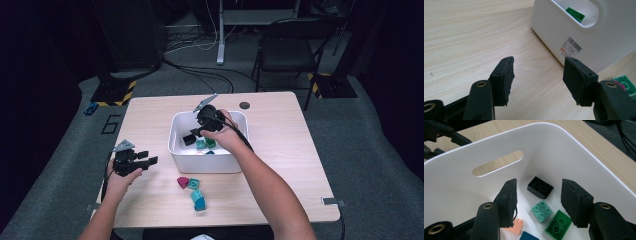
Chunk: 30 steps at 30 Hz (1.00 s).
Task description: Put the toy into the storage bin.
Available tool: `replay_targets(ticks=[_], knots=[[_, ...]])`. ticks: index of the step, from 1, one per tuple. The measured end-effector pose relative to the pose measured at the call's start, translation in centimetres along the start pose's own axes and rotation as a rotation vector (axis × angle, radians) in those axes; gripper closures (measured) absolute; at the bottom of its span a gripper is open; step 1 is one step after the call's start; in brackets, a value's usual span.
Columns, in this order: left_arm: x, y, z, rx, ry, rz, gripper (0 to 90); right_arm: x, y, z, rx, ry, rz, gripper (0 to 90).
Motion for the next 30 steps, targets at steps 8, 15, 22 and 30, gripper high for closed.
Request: replay_targets(ticks=[8, 15, 22, 30], knots=[[0.0, 0.1, 0.0, 0.0, 0.001, -0.007, 41.6, 0.3, -4.4, -0.4, -0.069, -0.001, -0.014, 46.7], [0.0, 0.0, 0.1, 0.004, 0.001, -0.007, 41.6, 1.6, -7.7, 0.2, -0.101, -0.007, -0.05, 46.7], [-0.1, 0.0, 0.1, 0.006, 0.003, -0.008, 41.6, 3.2, -10.0, 1.1, -0.123, -0.051, -0.07, 46.7], [-0.1, 0.2, 0.2, 0.009, 0.003, -0.009, 41.6, 6.2, -11.7, 2.9, -0.158, -0.089, -0.113, 46.4]])
Point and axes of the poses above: each handheld gripper's, and its own axes: y roughly forward along the jaws, z roughly out of its underside, x roughly to its left, the point moved 8 cm from there along y, roughly forward along the jaws, and after that the axes turned 8 degrees about z, right-handed, at the moved point
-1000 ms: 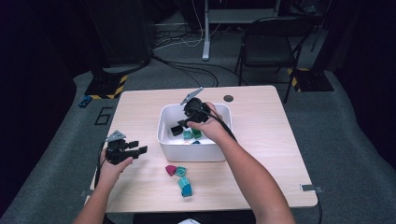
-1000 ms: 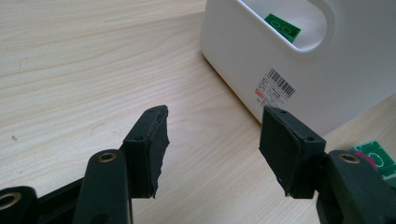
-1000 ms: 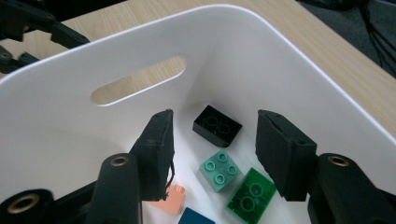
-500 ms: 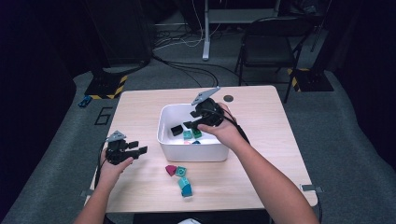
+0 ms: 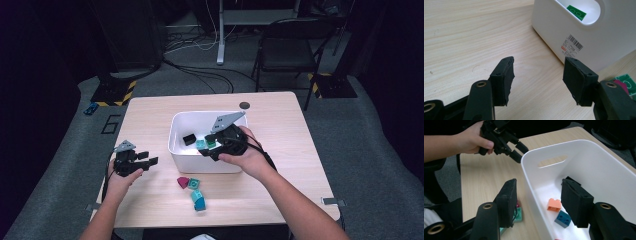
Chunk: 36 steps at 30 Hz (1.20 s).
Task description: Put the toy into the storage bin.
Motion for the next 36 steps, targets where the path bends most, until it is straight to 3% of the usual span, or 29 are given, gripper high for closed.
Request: replay_targets(ticks=[11, 15, 23, 31, 36], knots=[[0.0, 0.0, 0.0, 0.001, -0.001, -0.001, 41.6, 3.0, 0.9, 3.1, 0.011, -0.007, -0.038, 45.6], [0.0, 0.0, 0.0, 0.001, -0.003, -0.001, 41.6, 3.6, 1.5, 4.1, 0.019, -0.025, -0.038, 44.1], [0.0, 0.1, 0.1, 0.003, -0.001, -0.002, 41.6, 5.1, 3.0, 6.9, 0.036, -0.008, -0.056, 43.4], [0.0, 0.1, 0.1, 0.002, -0.005, -0.003, 41.6, 6.6, 4.3, 9.0, 0.052, -0.026, -0.083, 42.9], [0.0, 0.1, 0.1, 0.008, -0.004, 0.0, 41.6, 7.6, 5.3, 10.4, 0.06, 0.0, -0.099, 42.8]])
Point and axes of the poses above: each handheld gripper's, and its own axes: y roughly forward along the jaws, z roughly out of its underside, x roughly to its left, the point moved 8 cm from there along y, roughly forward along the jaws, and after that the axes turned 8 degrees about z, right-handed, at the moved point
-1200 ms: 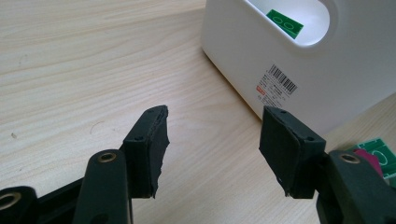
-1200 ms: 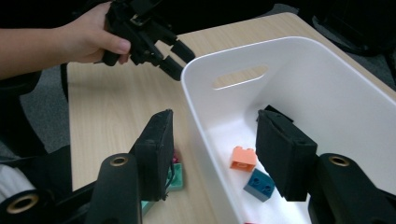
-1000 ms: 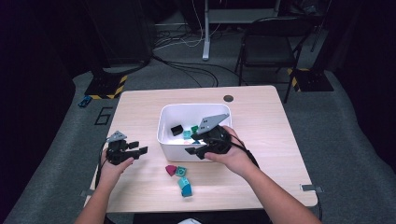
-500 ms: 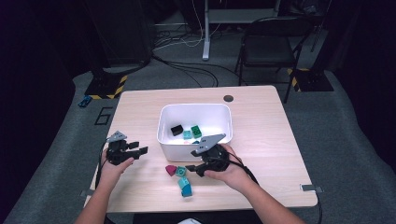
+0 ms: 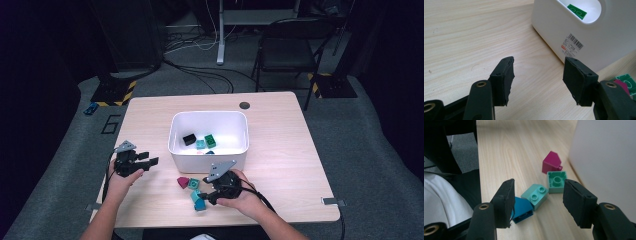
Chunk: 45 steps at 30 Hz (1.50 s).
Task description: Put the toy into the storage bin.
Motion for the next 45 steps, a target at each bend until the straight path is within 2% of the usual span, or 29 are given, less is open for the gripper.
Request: replay_targets(ticks=[1, 11, 23, 26, 29, 31, 45], knots=[[0.0, 0.1, 0.0, -0.012, 0.0, -0.005, 41.6, 0.1, 0.2, 0.3, 0.007, -0.004, -0.003, 42.8], [0.0, 0.1, 0.0, 0.001, 0.002, -0.001, 41.6, 1.3, 2.1, 2.1, 0.035, 0.006, -0.004, 37.9], [0.0, 0.1, 0.0, -0.01, -0.002, -0.004, 41.6, 2.1, 3.6, 3.1, 0.075, -0.009, -0.023, 37.0], [0.0, 0.1, 0.0, -0.01, -0.002, -0.004, 41.6, 2.0, 3.8, 3.3, 0.084, -0.017, -0.023, 37.6], [0.0, 0.1, 0.0, -0.011, -0.001, -0.004, 41.6, 1.9, 4.0, 3.7, 0.097, -0.004, -0.018, 39.1], [0.0, 0.1, 0.0, -0.011, -0.002, -0.005, 41.6, 1.6, 4.0, 3.8, 0.099, 0.01, -0.011, 41.2], [0.0, 0.1, 0.0, -0.01, -0.001, -0.004, 41.6, 0.5, 3.3, 4.8, 0.128, 0.014, 0.019, 54.0]])
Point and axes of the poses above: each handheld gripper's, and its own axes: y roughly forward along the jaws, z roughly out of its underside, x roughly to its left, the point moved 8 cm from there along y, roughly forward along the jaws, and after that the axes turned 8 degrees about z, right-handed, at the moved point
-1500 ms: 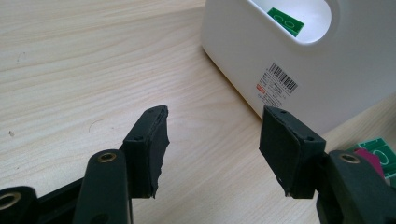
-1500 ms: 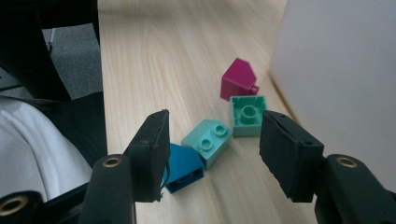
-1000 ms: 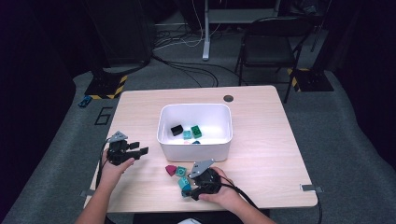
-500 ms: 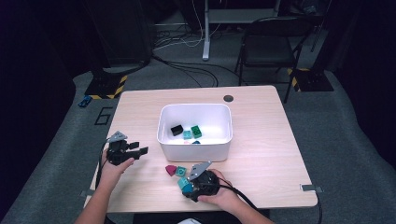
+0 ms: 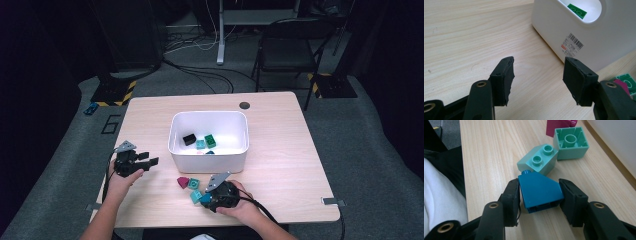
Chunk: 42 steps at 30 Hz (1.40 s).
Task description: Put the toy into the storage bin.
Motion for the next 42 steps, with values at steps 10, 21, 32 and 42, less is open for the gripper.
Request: replay_targets(ticks=[10, 21, 32, 42], knots=[[0.0, 0.0, 0.1, 0.009, 0.001, 0.006, 41.6, -0.4, -0.8, -0.3, -0.007, 0.002, 0.003, 58.1], [-0.1, 0.1, 0.1, 0.017, 0.0, 0.004, 41.6, -1.2, -2.7, -1.3, -0.017, -0.01, -0.002, 58.2], [0.0, 0.1, 0.1, 0.014, 0.0, 0.005, 41.6, -2.2, -5.1, -3.4, -0.016, -0.029, -0.007, 58.2], [0.0, 0.1, 0.1, 0.017, 0.0, 0.004, 41.6, -2.6, -7.1, -5.4, -0.017, -0.018, -0.049, 58.2]])
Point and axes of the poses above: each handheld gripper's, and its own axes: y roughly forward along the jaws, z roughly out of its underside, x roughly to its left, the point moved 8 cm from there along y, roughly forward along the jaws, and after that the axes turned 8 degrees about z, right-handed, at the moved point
